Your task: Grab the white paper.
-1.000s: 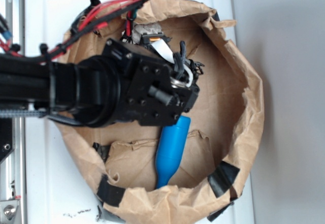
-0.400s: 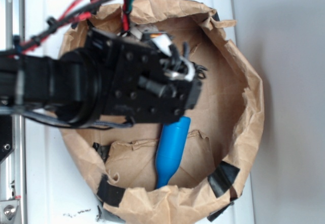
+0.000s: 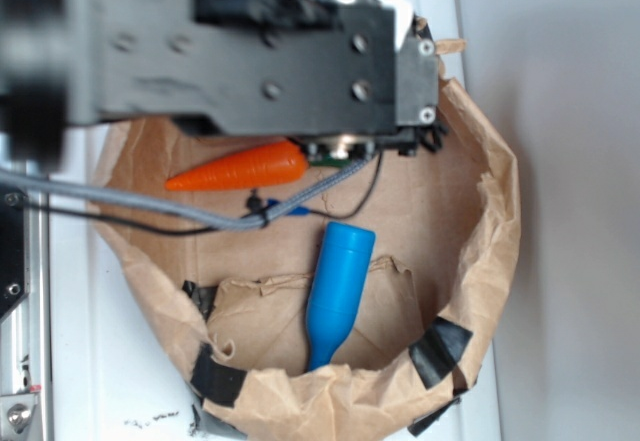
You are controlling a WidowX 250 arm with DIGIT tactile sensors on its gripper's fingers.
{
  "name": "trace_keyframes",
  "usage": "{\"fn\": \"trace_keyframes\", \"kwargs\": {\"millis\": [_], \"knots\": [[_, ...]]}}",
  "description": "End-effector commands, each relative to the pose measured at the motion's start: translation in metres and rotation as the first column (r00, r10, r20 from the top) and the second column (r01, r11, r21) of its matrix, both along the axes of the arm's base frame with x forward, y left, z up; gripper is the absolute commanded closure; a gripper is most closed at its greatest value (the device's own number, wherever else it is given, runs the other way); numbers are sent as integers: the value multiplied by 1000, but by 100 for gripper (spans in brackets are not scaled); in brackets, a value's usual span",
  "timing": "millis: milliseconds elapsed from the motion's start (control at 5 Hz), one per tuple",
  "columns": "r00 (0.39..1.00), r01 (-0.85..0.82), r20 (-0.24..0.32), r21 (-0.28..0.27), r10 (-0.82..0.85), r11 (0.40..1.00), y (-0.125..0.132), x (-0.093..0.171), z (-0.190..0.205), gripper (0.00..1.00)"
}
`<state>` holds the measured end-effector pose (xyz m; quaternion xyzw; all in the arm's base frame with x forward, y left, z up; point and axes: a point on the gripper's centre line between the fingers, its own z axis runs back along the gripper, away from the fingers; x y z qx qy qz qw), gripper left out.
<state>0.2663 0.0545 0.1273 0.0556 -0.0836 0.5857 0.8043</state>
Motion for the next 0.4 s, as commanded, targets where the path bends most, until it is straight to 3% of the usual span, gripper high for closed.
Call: {"fn": "trace_keyframes", "kwargs": {"millis": [0, 200], "knots": [[998, 45, 53, -19, -44, 999, 11, -5, 28, 82], [993, -115, 21, 26, 114, 993, 17, -4, 16, 0]]}}
